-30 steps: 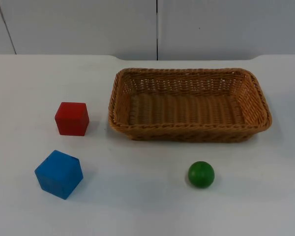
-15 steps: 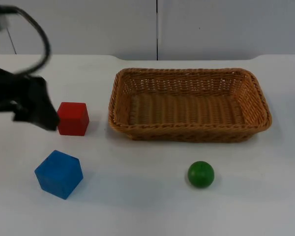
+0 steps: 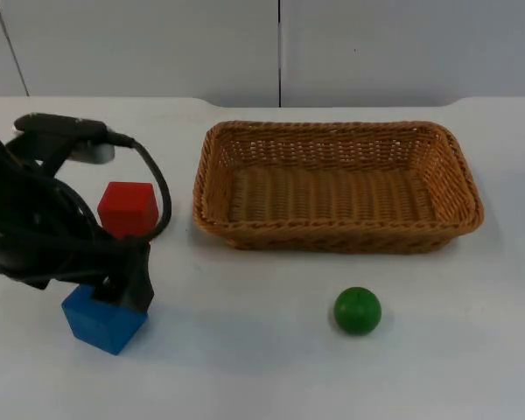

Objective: Place all geometric objects except the red cube into the basket.

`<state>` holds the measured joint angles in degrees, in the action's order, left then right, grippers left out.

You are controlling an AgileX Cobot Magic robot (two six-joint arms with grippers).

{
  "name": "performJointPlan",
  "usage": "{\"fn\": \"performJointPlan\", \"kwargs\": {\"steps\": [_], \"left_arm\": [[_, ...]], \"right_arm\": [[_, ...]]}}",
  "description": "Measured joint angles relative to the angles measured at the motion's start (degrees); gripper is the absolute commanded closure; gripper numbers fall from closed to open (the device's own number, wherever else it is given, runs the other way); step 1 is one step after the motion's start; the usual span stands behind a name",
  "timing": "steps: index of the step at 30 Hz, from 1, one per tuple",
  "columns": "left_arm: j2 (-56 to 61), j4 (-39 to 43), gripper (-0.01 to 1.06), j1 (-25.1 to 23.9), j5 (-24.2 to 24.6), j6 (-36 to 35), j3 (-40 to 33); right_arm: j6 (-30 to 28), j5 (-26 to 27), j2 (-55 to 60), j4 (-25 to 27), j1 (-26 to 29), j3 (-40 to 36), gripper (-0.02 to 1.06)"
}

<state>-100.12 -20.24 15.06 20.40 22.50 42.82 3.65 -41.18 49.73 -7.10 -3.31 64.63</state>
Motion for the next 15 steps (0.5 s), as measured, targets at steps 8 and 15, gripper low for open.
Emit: {"fn": "performJointPlan", "kwargs": {"steps": [8, 15], "left_arm": [[-3.9, 0.2, 0.0, 0.0, -1.8, 4.7, 1.2], [-7.9, 0.3, 0.02, 0.0, -1.6, 6.7, 3.5]], "right_arm": [[-0.1, 0.0, 0.0, 0.0, 0.0, 0.0, 0.0], [-0.2, 0.0, 0.0, 0.0, 0.0, 0.0, 0.0]]}}
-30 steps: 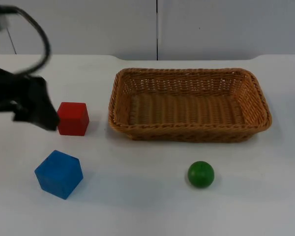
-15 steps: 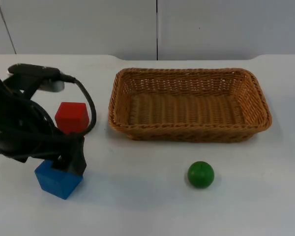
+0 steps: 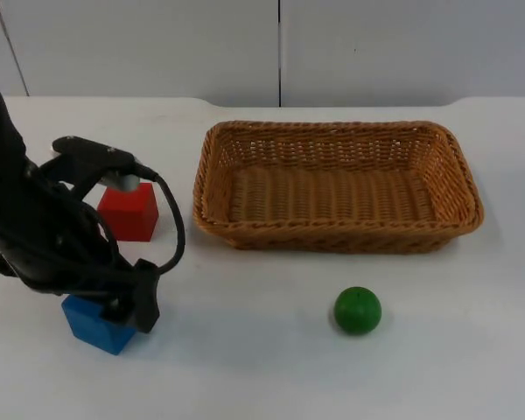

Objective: Place all geometric objects except the red cube into the basket.

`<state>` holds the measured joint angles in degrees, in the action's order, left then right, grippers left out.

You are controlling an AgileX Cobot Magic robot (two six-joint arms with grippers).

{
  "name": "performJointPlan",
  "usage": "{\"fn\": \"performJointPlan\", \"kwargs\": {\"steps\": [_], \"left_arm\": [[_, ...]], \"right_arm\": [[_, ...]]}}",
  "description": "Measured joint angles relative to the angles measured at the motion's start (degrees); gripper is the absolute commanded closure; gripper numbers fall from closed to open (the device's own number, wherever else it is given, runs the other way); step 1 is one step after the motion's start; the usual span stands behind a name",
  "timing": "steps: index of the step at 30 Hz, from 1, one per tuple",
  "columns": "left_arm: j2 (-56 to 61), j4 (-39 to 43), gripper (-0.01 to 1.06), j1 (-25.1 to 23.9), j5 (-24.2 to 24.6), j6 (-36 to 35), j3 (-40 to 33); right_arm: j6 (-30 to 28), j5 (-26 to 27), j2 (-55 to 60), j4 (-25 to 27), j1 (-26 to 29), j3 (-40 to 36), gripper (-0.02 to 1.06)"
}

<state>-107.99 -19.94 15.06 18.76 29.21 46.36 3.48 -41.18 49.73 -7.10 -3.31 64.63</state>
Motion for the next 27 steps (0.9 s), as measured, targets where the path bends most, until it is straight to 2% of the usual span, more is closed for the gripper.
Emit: {"fn": "performJointPlan", "kwargs": {"steps": [2, 3, 4, 6, 7, 8, 10, 11, 12, 17, 22, 25, 27], "left_arm": [[-0.7, 0.0, 0.09, 0.0, 0.2, 0.4, 0.1], [-0.7, 0.0, 0.16, 0.0, 0.2, 0.4, 0.1], [-1.0, 0.0, 0.16, 0.0, 0.2, 0.4, 0.1], [-1.0, 0.0, 0.39, 0.0, 0.1, 0.5, 0.1], [-1.0, 0.0, 0.54, 0.0, 0.1, 0.5, 0.1], [-1.0, 0.0, 0.54, 0.0, 0.1, 0.5, 0.1], [-1.0, 0.1, 0.89, 0.0, 0.1, 0.6, 0.1], [-1.0, 0.1, 1.02, 0.0, 0.1, 0.4, 0.1], [-1.0, 0.1, 1.05, 0.0, 0.1, 0.4, 0.1], [-0.3, 0.1, 1.04, 0.0, 0.4, -2.1, 0.1], [6.4, 0.1, 1.04, 0.0, 0.7, -2.6, 0.1], [12.8, 0.1, 1.04, 0.0, -1.4, -2.6, 0.1], [18.0, 0.1, 1.04, 0.0, -5.3, -2.6, 0.1]], "right_arm": [[0.0, 0.0, 0.0, 0.0, 0.0, 0.0, 0.0], [0.0, 0.0, 0.0, 0.0, 0.0, 0.0, 0.0], [0.0, 0.0, 0.0, 0.0, 0.0, 0.0, 0.0], [0.0, 0.0, 0.0, 0.0, 0.0, 0.0, 0.0], [0.0, 0.0, 0.0, 0.0, 0.0, 0.0, 0.0], [0.0, 0.0, 0.0, 0.0, 0.0, 0.0, 0.0], [0.0, -0.1, 0.0, 0.0, 0.0, 0.0, 0.0], [-0.1, -0.1, 0.0, 0.0, 0.0, 0.0, 0.0], [-0.1, -0.1, 0.0, 0.0, 0.0, 0.0, 0.0], [-0.2, -0.1, 0.0, 0.0, 0.0, 0.0, 0.0], [-0.2, -0.1, 0.0, 0.0, 0.0, 0.0, 0.0], [-0.2, -0.1, 0.0, 0.0, 0.0, 0.0, 0.0], [-0.2, -0.2, 0.0, 0.0, 0.0, 0.0, 0.0]]}}
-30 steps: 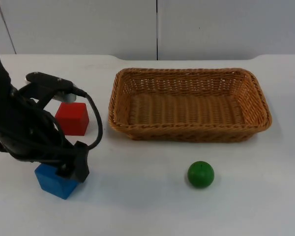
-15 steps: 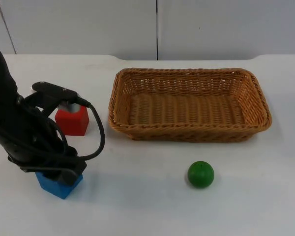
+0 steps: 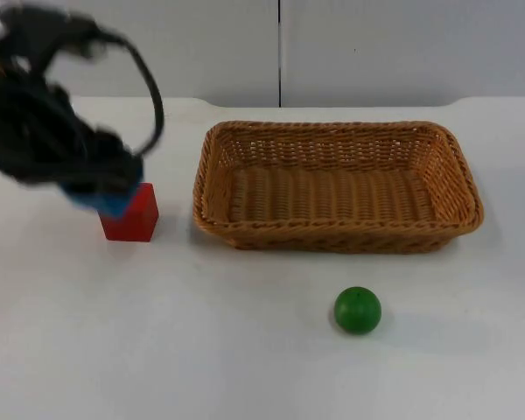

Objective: Place all geometric objects except the red cube into the basket.

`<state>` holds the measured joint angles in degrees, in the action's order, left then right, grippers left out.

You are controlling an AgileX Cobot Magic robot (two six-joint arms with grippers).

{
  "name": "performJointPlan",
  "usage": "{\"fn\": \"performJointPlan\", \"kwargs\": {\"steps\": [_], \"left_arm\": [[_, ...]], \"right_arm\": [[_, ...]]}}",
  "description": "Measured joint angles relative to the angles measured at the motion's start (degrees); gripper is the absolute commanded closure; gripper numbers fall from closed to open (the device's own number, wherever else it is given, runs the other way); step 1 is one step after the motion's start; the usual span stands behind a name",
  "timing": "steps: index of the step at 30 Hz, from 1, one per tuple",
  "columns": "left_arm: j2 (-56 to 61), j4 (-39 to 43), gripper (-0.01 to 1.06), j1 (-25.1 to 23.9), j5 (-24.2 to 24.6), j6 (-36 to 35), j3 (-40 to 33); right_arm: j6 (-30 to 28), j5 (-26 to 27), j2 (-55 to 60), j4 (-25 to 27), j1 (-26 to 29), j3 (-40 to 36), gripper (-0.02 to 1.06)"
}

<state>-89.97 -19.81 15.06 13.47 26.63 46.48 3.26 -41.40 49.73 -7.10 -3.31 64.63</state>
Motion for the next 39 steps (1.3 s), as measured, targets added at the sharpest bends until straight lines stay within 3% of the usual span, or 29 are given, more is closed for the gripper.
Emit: {"fn": "performJointPlan", "kwargs": {"steps": [2, 6, 13, 18, 29, 33, 36, 39], "left_arm": [[5.4, -0.2, 1.04, 0.0, -4.8, 0.0, 0.0], [11.2, -0.7, 1.04, 0.0, -7.2, 0.0, 3.0], [12.4, -2.0, 1.04, 0.0, 3.6, -0.9, 15.0], [6.8, -5.4, 1.04, 0.7, 5.3, -1.4, 21.1], [-15.2, -6.2, 1.04, 12.2, 5.4, 0.4, 32.8], [-22.5, -6.2, 1.04, 14.1, 5.4, 0.4, 37.8], [-27.1, -6.2, 1.04, 14.7, 6.4, -0.2, 41.3], [-34.7, -5.4, 1.04, 14.8, 10.4, -2.1, 47.9]], "right_arm": [[0.0, 0.0, 0.0, 0.0, 0.0, 0.0, 0.0], [0.0, 0.2, 0.0, 0.0, 0.0, 0.0, 0.0], [0.0, 0.2, 0.0, 0.0, 0.0, 0.0, 0.0], [0.0, 0.3, 0.0, 0.0, 0.0, 0.0, 0.0], [0.0, 0.3, 0.0, 0.0, 0.0, 0.0, 0.0], [0.0, 0.3, 0.0, 0.0, 0.0, 0.0, 0.0], [0.0, 0.3, 0.0, 0.0, 0.0, 0.0, 0.0], [0.0, 0.3, 0.0, 0.0, 0.0, 0.0, 0.0]]}}
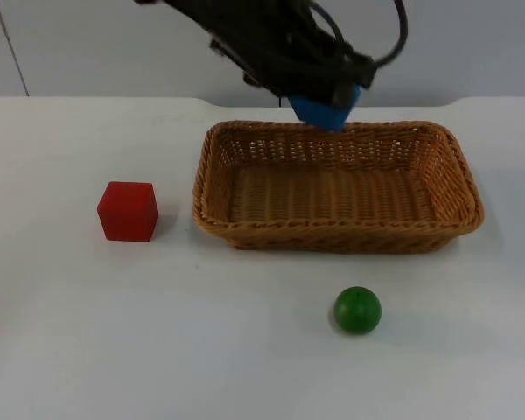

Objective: Place all geometric objects except the red cube into the basket.

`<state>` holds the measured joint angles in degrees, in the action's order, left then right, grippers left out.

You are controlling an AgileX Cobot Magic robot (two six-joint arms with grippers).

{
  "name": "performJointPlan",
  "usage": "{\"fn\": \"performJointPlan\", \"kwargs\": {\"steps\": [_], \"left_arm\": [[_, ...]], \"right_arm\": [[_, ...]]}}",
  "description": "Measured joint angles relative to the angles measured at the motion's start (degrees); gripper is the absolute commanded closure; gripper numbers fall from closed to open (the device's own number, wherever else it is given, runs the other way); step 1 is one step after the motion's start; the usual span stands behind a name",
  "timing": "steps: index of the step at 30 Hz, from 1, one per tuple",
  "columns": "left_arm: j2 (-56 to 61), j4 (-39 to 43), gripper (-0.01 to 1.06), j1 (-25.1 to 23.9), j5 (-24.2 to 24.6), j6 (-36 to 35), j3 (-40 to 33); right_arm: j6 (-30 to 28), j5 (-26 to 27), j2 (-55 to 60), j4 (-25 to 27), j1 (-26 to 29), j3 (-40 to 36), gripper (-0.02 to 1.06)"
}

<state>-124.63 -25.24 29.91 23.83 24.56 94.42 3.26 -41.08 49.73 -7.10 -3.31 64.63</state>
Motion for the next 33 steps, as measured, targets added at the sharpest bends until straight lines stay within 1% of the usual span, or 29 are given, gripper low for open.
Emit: {"fn": "performJointPlan", "kwargs": {"steps": [1, 4, 5, 8, 9, 12, 13, 14, 16, 17, 18, 19, 21, 22, 25, 26, 28, 31, 33], "left_arm": [[0.0, 0.0, 1.04, 0.0, 0.0, 0.0, 0.0], [-6.0, 3.2, 1.04, 0.0, 3.4, -2.6, 5.7], [-6.0, 3.2, 1.04, 0.0, 3.4, -2.6, 5.7], [-10.2, 5.8, 1.04, 0.0, 6.0, -4.5, 9.1], [-10.2, 5.8, 1.04, 0.0, 6.0, -4.5, 9.1], [-13.2, 8.1, 1.03, 0.0, 8.5, -5.3, 10.0], [-13.2, 8.1, 0.98, 0.0, 8.5, -5.3, 10.0], [-13.3, 8.8, 0.98, 0.0, 8.6, -6.0, 10.0], [-13.4, 10.4, 0.8, 0.0, 8.6, -7.9, 10.5], [-13.4, 10.4, 0.67, 0.0, 8.6, -7.9, 10.5], [-13.3, 10.9, 0.67, 0.0, 8.6, -8.7, 10.6], [-13.3, 11.3, 0.46, 0.0, 9.0, -9.0, 10.6], [-13.3, 11.3, 0.0, 0.0, 10.3, -9.1, 10.6], [-13.3, 11.3, 0.0, 0.0, 10.3, -9.1, 10.6], [-13.3, 10.5, 0.0, 0.5, 12.9, -8.0, 10.6], [-13.3, 10.5, 0.0, 0.5, 12.9, -8.0, 10.6], [-12.3, 8.0, 0.0, 0.6, 14.3, -6.4, 10.6], [-10.3, 7.5, 0.0, 0.7, 14.6, -5.6, 10.6], [-6.9, 7.3, 0.0, 0.7, 14.4, -5.3, 10.6]], "right_arm": [[0.0, 0.0, 0.0, 0.0, 0.0, 0.0, 0.0], [0.0, 0.0, 0.0, 0.0, 0.0, 0.0, 0.0], [0.0, 0.0, 0.0, 0.0, 0.0, 0.0, 0.0], [0.0, 0.0, 0.0, 0.0, 0.0, 0.0, 0.0], [0.0, 0.0, 0.0, 0.0, 0.0, 0.0, 0.0], [0.0, 0.0, 0.0, 0.0, 0.0, 0.0, 0.0], [0.0, 0.0, 0.0, 0.0, 0.0, 0.0, 0.0], [0.0, 0.0, 0.0, 0.0, 0.0, 0.0, 0.0], [0.0, 0.0, 0.0, 0.0, 0.0, 0.0, 0.0], [0.0, 0.0, 0.0, 0.0, 0.0, 0.0, 0.0], [0.0, 0.0, 0.0, 0.0, 0.0, 0.0, 0.0], [0.0, 0.0, 0.0, 0.0, 0.0, 0.0, 0.0], [0.0, 0.0, 0.0, 0.0, 0.0, 0.0, 0.0], [0.0, 0.0, 0.0, 0.0, 0.0, 0.0, 0.0], [0.0, 0.0, 0.0, 0.0, 0.0, 0.0, 0.0], [0.0, 0.0, 0.0, 0.0, 0.0, 0.0, 0.0], [0.0, 0.0, 0.0, 0.0, 0.0, 0.0, 0.0], [0.0, 0.0, 0.0, 0.0, 0.0, 0.0, 0.0], [0.0, 0.0, 0.0, 0.0, 0.0, 0.0, 0.0]]}}
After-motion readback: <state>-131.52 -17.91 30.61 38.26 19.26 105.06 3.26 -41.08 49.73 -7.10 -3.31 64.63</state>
